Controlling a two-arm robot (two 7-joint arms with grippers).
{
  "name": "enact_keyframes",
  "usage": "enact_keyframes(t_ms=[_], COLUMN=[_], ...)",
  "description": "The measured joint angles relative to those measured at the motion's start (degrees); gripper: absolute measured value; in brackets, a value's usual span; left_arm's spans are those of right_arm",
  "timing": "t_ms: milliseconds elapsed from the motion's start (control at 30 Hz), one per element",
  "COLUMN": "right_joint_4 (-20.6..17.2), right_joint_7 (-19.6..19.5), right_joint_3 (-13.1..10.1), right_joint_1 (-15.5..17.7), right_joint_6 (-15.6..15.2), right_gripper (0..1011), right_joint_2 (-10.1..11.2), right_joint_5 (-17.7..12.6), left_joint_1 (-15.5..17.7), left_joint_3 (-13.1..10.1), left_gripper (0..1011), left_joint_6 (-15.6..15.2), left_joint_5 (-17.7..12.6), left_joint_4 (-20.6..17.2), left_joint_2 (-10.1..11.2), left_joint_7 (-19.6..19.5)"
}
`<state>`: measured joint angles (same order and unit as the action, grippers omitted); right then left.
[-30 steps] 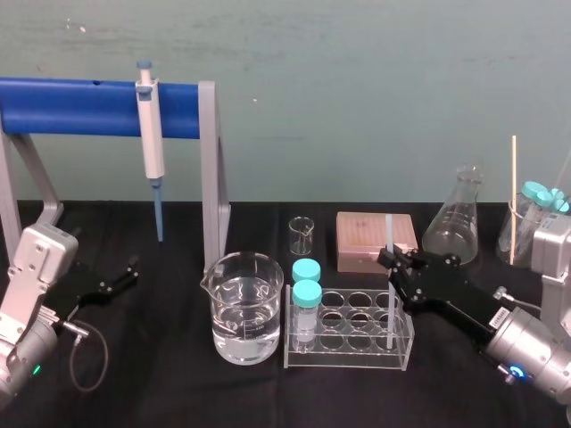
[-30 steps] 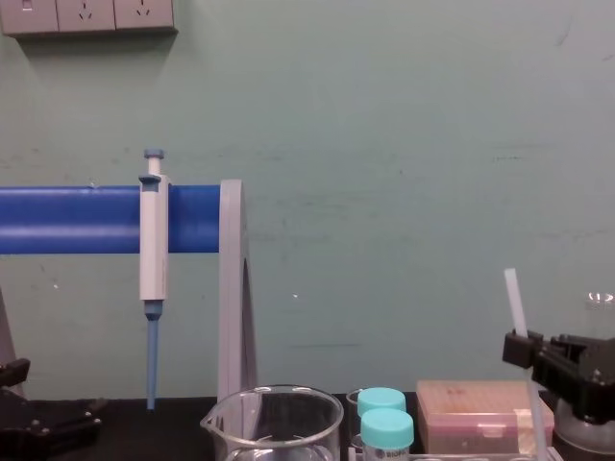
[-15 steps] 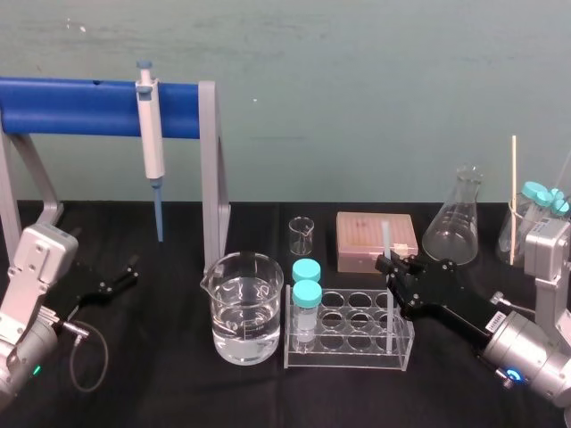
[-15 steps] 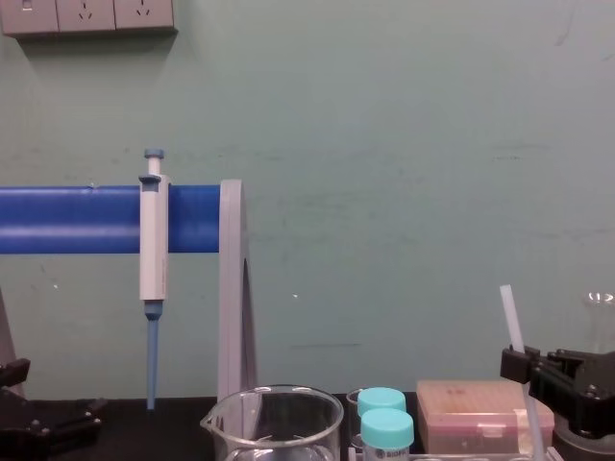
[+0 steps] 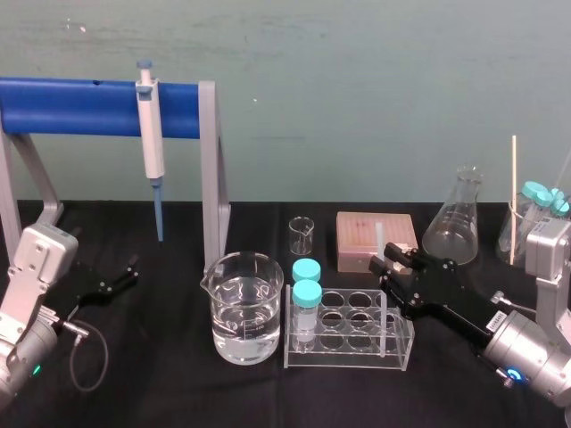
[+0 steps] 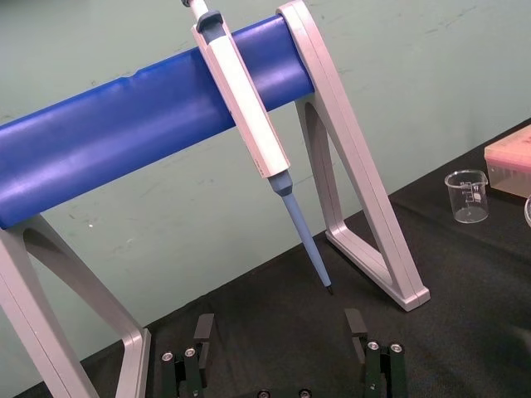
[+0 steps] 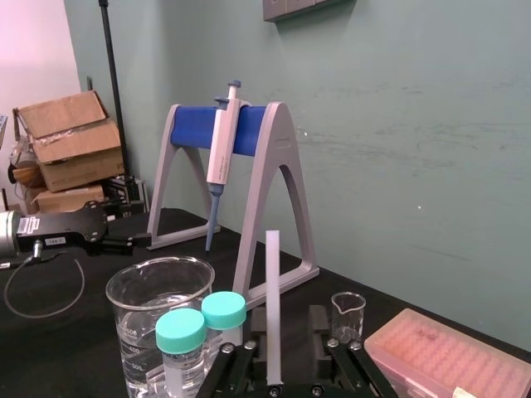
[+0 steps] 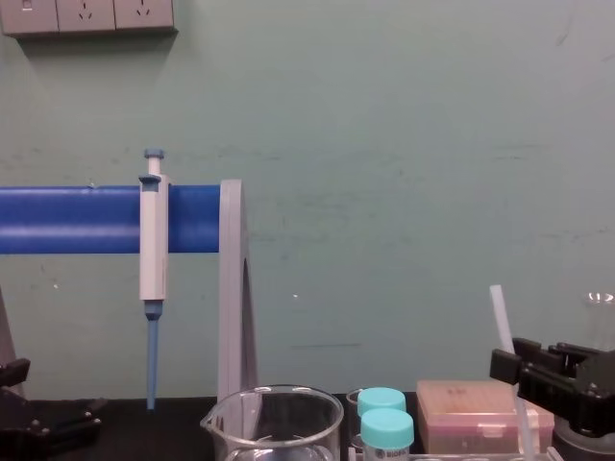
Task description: Pick up the stirring rod with one hand, then place it down.
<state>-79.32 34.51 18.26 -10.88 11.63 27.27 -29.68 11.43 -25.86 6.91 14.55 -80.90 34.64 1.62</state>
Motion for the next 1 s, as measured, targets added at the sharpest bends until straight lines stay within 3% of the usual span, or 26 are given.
enact_keyframes(t_ms=[467,733,833,1000], right_joint_4=[-0.1,-0.2,-0.9,-2.8], right_joint_7=[0.0,-0.2,-2.1,-14.1], right_joint_3=[0.0,-0.2,-1.5,-5.8], right_joint_1=[0.0,0.0,0.0,1.4], right_joint_6=[0.1,0.1,0.9,0.8], right_gripper=[768,964,1003,1000], right_joint_2=[0.0,0.0,-0.3,-2.0], right_joint_5=[-0.1,-0.1,0.1,4.9], left_joint_1=[0.0,0.0,0.0,0.0], left_joint_3=[0.0,0.0,0.0,0.0], left_gripper=[1000,1000,1000,1000], left_joint_6=[0.0,0.0,0.0,0.0], left_joint_5=[0.0,0.0,0.0,0.0], left_joint_4=[0.0,0.0,0.0,0.0], left_joint_2=[0.0,0.0,0.0,0.0], left_joint_7=[0.0,0.0,0.0,0.0])
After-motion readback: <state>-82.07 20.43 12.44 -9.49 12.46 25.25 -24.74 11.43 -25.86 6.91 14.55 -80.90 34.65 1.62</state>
